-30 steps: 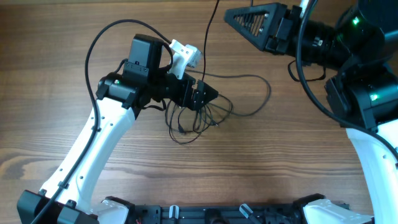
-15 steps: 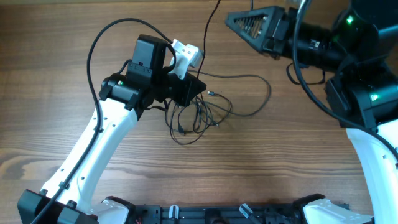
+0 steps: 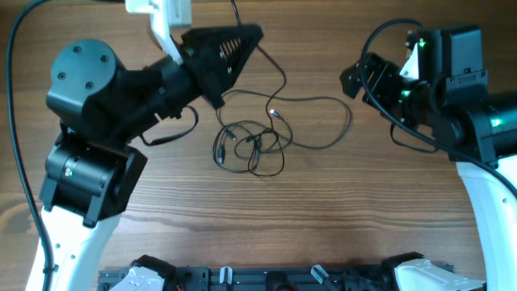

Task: Untangle cables

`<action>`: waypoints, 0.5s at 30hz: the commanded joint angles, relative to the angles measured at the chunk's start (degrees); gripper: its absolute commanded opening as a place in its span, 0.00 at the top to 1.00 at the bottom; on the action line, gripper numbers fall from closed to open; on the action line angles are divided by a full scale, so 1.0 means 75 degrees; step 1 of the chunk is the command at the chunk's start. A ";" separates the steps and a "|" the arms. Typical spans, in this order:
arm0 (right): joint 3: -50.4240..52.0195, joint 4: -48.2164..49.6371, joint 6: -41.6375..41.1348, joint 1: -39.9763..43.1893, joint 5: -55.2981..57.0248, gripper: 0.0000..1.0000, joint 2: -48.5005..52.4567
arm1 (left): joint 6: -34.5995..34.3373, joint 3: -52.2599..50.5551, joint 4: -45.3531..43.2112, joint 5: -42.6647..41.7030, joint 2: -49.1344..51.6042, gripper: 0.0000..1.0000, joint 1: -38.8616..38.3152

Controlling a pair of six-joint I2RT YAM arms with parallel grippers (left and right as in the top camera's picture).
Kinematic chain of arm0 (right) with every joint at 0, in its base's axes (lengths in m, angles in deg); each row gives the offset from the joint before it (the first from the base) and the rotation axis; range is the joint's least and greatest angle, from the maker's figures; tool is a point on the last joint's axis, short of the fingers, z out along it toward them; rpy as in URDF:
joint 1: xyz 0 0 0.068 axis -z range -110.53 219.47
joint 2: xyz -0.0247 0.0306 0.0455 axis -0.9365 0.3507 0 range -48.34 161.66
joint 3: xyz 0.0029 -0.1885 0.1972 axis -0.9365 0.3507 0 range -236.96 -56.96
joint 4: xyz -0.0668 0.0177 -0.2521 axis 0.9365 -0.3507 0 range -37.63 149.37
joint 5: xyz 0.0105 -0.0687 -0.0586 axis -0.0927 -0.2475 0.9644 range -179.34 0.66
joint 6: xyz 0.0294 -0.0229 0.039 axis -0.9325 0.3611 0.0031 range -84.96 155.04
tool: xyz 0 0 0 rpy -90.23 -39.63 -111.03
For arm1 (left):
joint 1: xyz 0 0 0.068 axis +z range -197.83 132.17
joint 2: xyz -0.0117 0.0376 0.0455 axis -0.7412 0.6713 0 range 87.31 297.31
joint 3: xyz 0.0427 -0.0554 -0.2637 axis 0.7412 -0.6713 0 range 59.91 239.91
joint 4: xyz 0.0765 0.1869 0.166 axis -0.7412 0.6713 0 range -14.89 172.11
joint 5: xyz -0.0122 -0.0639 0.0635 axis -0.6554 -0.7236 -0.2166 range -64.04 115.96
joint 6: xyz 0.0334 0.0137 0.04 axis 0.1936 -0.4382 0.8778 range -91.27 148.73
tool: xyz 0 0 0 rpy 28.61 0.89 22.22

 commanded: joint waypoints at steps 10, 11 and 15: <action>0.0189 0.1888 0.3395 -0.1209 -0.3710 0.00 0.0530 | -0.4826 0.0009 -0.3261 0.1303 0.0227 0.96 -0.0006; 0.0189 0.2162 0.3392 -0.1408 -0.3692 0.00 0.0562 | -0.5004 0.0009 -0.3541 0.1309 0.0227 0.96 -0.0006; 0.0189 0.3022 0.2652 -0.2034 -0.2250 0.00 0.0930 | -0.5852 0.0009 -0.3931 0.1431 0.0227 0.96 -0.0006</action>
